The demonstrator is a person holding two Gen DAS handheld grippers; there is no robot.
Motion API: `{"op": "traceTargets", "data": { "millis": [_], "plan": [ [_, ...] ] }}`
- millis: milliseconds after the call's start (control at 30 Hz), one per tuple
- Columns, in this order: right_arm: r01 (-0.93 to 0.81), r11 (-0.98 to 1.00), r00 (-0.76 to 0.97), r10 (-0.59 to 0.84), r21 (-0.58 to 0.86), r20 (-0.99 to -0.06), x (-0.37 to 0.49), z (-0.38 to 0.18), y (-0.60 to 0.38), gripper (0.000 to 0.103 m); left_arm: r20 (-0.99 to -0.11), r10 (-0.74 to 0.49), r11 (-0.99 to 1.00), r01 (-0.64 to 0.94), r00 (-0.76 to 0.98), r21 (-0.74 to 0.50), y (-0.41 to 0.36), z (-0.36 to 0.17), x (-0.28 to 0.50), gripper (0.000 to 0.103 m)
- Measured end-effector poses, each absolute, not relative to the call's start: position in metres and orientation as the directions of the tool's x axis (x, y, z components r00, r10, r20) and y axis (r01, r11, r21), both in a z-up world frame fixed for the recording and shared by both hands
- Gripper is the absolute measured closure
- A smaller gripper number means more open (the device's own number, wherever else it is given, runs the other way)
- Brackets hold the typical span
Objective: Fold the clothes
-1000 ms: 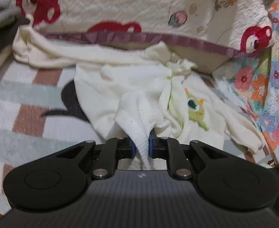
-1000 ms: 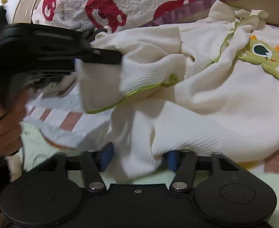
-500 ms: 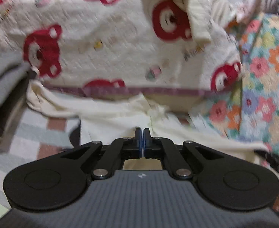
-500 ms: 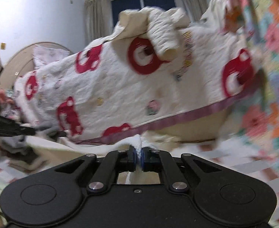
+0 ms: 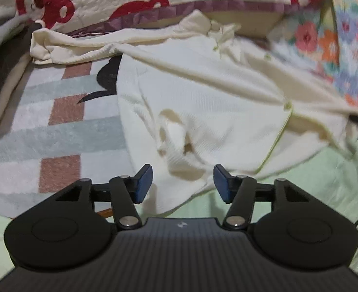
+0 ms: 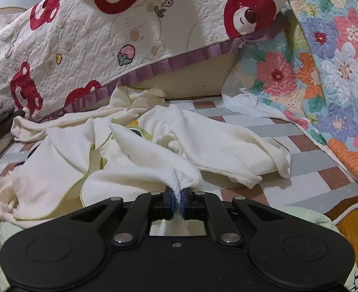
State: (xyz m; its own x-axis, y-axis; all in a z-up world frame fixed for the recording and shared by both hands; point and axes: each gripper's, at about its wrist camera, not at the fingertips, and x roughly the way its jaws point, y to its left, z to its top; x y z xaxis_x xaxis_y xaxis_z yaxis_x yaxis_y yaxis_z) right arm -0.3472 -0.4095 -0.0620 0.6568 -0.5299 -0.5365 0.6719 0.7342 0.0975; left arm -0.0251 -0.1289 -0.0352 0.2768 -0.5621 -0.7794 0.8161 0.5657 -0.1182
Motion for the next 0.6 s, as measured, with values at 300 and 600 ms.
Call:
{"op": "traceTargets", "data": {
  "millis": [300,600],
  "plan": [
    [0.656,0.744,0.670,-0.496,0.128,-0.552,-0.345,-0.062,-0.407,0.095,-0.820,-0.514,0.602,0.787,0.252,-0.135,-0.167,-0.063,0.001,0.073],
    [0.639,0.731,0.700,-0.425,0.239,-0.574,-0.322,-0.046,-0.388,0.094,-0.575,-0.476,0.836,0.545,0.666,-0.060,-0.106,0.002,-0.001,0.099]
  ]
}}
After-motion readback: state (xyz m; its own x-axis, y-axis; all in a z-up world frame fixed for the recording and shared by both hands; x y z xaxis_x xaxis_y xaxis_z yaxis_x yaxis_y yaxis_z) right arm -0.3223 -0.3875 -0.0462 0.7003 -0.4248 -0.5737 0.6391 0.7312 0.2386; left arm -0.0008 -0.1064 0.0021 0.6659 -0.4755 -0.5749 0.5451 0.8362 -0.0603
